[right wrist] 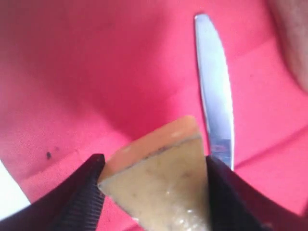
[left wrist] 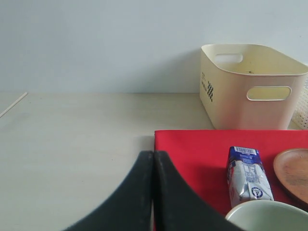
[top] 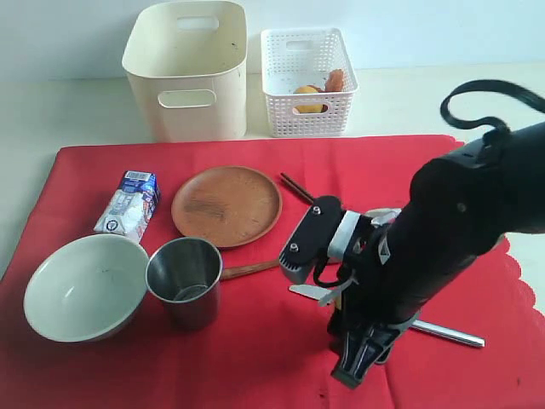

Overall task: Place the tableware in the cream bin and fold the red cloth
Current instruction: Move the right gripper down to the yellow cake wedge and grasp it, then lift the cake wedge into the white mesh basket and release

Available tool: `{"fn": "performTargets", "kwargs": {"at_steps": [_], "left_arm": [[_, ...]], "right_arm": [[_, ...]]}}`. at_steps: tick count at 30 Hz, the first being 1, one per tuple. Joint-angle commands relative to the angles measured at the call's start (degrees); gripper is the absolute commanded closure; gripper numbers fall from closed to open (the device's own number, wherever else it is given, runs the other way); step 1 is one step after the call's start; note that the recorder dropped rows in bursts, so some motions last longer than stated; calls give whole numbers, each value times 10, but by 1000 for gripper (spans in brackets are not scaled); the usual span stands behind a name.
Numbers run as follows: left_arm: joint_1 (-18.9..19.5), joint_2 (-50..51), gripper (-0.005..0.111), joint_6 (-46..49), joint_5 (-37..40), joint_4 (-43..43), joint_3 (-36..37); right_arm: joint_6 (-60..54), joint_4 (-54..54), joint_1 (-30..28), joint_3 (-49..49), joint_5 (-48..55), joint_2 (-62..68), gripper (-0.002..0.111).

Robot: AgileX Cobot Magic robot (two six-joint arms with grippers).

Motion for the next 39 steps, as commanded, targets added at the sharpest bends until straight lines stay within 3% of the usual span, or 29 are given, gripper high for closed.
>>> {"fn": "performTargets", "kwargs": {"at_steps": [1,8,17,27,32,39], "left_arm": [[-2,-4,105,0,-2,-1,-2],[-2,-4,105,0,-2,-1,-2],[-2,-4,105,0,-2,-1,-2],[-2,-4,105,0,-2,-1,-2],[-2,-4,105,0,-2,-1,-2],[-2,-4,105,0,-2,-1,-2]], "right_arm": [[2,-4,1,1,-16,-66,108],[2,4,1,1,-69,-118,108],[58,4,-3,1,-334,-117,108],[58,52,-96,1,-585,-68,108],[58,51,-111,1,-748,-26,108],[58,43,-111,1,-817,21,108]]}}
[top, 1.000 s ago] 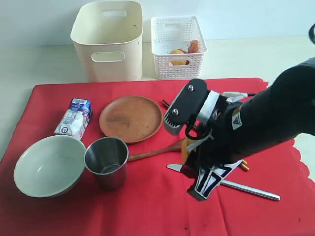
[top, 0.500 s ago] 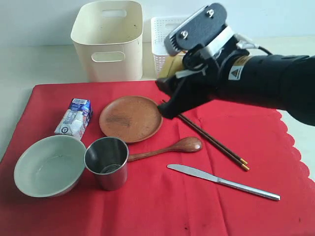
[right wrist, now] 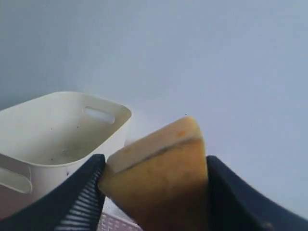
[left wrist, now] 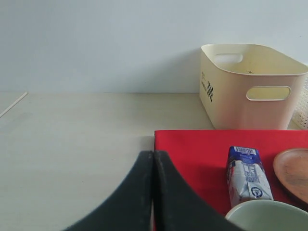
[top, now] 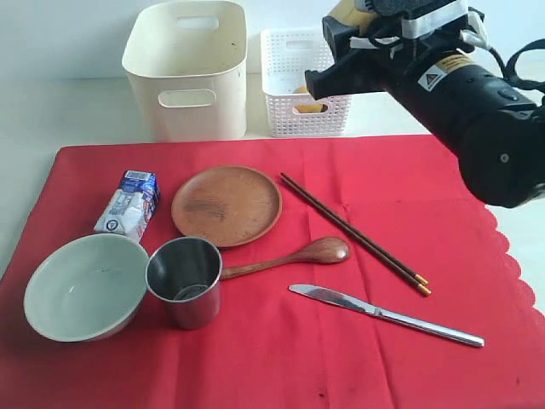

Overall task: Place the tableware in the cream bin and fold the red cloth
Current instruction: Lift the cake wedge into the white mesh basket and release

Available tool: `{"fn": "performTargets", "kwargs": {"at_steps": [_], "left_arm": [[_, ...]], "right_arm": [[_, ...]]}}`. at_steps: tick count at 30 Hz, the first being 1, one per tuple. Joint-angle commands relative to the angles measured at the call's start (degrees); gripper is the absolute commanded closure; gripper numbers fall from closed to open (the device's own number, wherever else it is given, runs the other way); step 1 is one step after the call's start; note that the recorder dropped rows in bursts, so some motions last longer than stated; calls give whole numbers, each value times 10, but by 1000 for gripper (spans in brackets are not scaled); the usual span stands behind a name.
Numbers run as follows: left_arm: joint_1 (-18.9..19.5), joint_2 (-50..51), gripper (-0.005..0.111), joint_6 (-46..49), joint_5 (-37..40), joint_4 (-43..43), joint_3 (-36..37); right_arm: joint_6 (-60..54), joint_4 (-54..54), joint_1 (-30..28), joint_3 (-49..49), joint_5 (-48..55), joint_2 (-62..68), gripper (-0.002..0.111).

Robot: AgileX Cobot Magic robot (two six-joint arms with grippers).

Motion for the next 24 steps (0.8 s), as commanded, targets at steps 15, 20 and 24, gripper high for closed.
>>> {"fn": "performTargets", "kwargs": {"at_steps": [15,20,24], "left_arm": [[-2,-4,105,0,-2,-1,-2],[-2,-4,105,0,-2,-1,-2],[-2,-4,105,0,-2,-1,-2]], "right_arm": [[-14,-6,-48,-211,212,158,108],[-15,-6,-72,-298,287,216,108],[-15,-7,-87,-378,360,257,108]]}}
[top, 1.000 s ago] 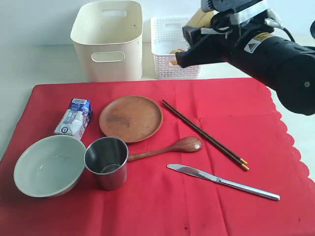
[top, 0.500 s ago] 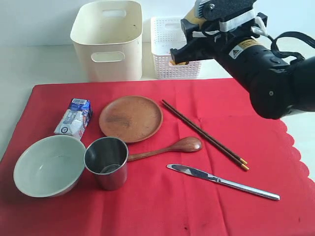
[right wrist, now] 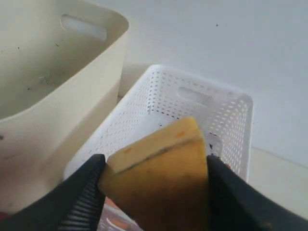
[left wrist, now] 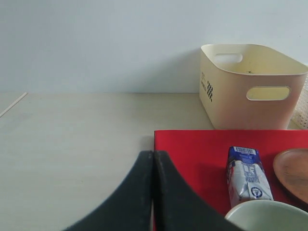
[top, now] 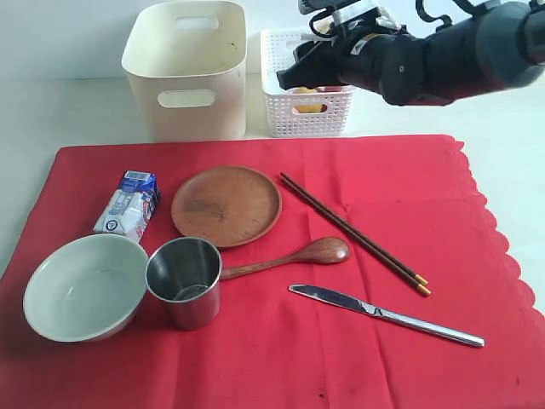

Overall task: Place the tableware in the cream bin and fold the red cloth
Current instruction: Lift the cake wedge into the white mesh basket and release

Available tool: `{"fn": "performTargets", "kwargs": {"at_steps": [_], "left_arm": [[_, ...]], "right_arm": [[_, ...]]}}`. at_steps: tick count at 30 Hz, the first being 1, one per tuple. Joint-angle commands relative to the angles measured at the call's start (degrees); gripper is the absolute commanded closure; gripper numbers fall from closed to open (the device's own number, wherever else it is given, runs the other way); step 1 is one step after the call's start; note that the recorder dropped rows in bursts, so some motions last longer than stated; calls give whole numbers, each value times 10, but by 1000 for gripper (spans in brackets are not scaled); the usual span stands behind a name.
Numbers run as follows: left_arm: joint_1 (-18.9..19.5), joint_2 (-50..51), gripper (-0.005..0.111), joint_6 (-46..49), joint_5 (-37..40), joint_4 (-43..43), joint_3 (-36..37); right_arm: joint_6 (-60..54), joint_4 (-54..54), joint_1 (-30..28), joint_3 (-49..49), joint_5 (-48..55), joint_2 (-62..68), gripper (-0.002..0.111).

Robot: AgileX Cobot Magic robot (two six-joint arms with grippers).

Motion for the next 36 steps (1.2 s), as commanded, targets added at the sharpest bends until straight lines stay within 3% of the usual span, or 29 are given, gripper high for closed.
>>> {"fn": "performTargets", "kwargs": {"at_steps": [1,11,24,28,36], "left_arm": [[-2,-4,105,0,-2,-1,-2],[-2,-4,105,0,-2,-1,-2],[-2,-4,105,0,-2,-1,-2],[-2,-4,105,0,-2,-1,-2],[-2,-4,105,0,-2,-1,-2]], "right_arm": [[-4,-5,-18,-89,83,42,108],[-14,-5,-30,-249,179,132,108],[-14,2,-30,-267,144,176,106],[-14,2,-30,-267,142,176,85],[-14,2,-30,-267,140,176,30]]}}
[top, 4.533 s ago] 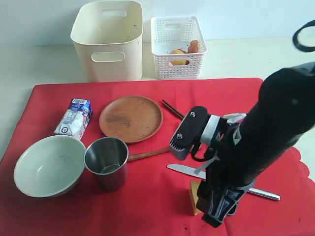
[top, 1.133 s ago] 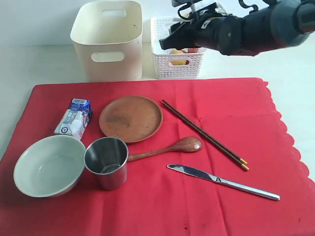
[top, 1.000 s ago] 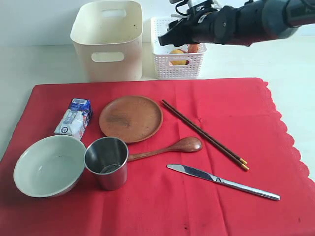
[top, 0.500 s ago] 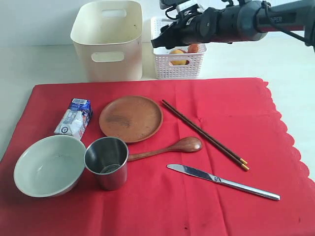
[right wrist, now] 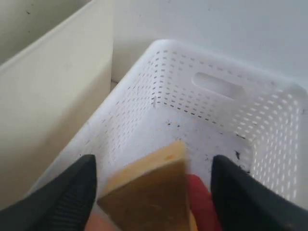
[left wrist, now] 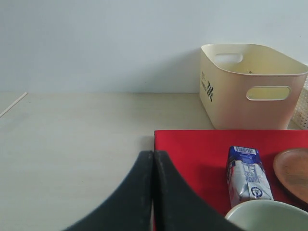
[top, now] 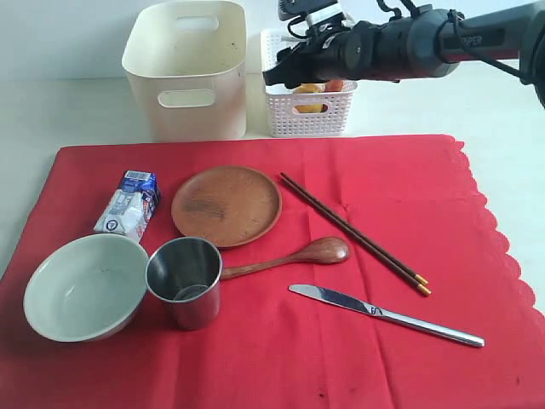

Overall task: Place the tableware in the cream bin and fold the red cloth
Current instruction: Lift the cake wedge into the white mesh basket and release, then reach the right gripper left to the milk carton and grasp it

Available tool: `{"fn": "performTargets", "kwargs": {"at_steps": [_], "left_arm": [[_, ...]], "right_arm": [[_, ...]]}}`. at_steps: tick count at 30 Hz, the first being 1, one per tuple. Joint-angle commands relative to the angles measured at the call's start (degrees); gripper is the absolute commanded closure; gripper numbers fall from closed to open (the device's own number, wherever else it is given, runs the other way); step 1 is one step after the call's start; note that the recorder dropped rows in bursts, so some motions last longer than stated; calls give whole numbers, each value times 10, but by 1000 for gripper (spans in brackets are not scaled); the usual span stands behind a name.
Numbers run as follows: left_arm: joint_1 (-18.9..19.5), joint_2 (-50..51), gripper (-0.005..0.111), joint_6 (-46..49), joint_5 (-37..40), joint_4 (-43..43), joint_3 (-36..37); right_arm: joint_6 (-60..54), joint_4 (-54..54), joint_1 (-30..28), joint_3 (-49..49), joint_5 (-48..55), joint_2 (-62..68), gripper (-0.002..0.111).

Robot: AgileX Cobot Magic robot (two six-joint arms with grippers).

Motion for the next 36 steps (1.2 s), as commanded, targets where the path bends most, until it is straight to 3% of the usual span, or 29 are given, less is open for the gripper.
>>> {"fn": "performTargets", "kwargs": {"at_steps": [1,9,26,36], "left_arm": [[-2,-4,105,0,-2,-1,-2],[-2,-4,105,0,-2,-1,-2],[-2,-4,105,0,-2,-1,-2],[-2,-4,105,0,-2,-1,-2]], "right_arm": [[-5,0,-3,-7,-12,-3,26],[-5,-2,-3,-7,53,-47,25],[-34,-44,8,-7,401,-201,25],[-118,112,84,-7,422,-188,25]]}}
